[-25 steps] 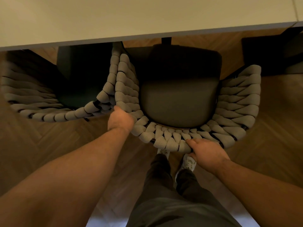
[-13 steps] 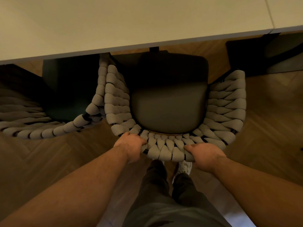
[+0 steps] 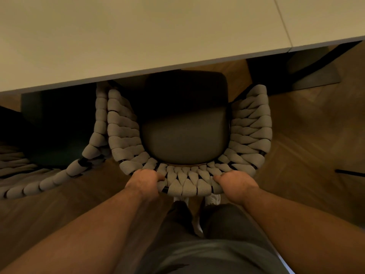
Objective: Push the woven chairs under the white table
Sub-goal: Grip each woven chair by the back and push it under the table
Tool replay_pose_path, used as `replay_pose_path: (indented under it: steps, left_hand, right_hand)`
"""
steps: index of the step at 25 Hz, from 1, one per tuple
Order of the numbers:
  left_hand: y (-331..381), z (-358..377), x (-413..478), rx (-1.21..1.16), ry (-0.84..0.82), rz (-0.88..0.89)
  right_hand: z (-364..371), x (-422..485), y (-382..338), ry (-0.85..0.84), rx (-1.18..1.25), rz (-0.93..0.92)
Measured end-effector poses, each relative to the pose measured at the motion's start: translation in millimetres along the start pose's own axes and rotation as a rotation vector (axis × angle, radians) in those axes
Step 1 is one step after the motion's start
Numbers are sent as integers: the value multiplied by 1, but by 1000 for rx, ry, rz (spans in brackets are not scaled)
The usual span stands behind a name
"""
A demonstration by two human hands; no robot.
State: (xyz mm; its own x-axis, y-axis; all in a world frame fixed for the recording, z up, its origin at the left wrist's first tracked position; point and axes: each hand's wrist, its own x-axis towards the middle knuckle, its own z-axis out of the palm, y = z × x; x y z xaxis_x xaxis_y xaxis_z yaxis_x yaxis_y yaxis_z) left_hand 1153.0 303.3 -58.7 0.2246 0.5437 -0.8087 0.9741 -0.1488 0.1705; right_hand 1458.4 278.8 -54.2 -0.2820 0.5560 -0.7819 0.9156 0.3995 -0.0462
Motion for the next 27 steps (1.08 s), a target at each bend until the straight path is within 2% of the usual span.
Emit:
replay_pose_path:
  steps: [12,19,27]
  left_hand:
    - [34,-76,34,-126,51,-187]
    - [40,-90,46,-117,-2,-191]
    - [27,-88,51,-119,-76,-191]
  right_hand:
    - [-71,39,66,80,-59,-71]
    - [-82,53,84,5,-106,-121]
    - [-82,60,76,-16,-45,-114]
